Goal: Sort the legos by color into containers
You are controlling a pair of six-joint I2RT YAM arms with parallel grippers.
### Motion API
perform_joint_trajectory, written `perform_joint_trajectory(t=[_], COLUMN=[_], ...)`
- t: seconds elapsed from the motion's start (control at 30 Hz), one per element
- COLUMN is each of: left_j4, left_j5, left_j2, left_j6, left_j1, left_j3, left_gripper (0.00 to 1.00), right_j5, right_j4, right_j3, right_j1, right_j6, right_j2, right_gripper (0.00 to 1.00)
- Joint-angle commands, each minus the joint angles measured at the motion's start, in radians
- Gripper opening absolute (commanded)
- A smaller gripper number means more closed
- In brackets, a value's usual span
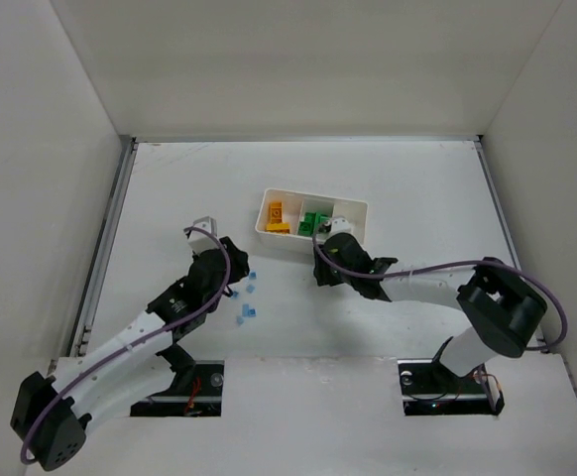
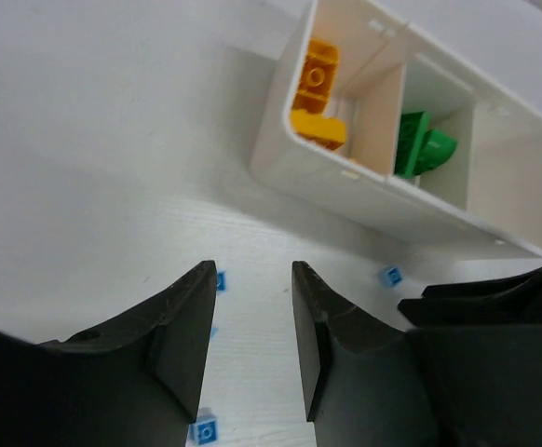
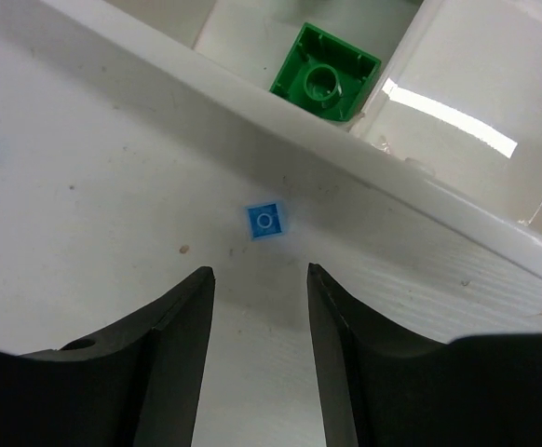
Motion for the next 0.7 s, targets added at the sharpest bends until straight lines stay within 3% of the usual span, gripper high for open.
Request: perform_joint_trajectory(t=[0.0,0.23,0.5,0.67], left_j4=[-0.161,-0.177,-0.155,-0.137], left_j5=[-0.039,-0.025,-0.022,-0.028], left_j2=[-0.022,-0.019,0.041,0.107], left_j6=[-0.069,-0.131,-0.148,-0.151], left_j1=[0.009,-0.003,-0.007,0.005], left_j3=[-0.042,-0.096,-0.111,-0.111], left_gripper=[0.36,0.39,0.40,0.40], right_j5=[0.051,0.136,0.183,0.182], right_j4=[-0.015,0.020,0.083,0.107], right_j3=[0.059,0.081,0.078,0.069], right_j1=[0.004,0.032,0.055,0.058], right_j6=[-0.034,-0.057,-0.080,-0.080], right_j2=[0.039,0.119,0.153,0.160], right_gripper=[0.50,0.49,0.37,0.35])
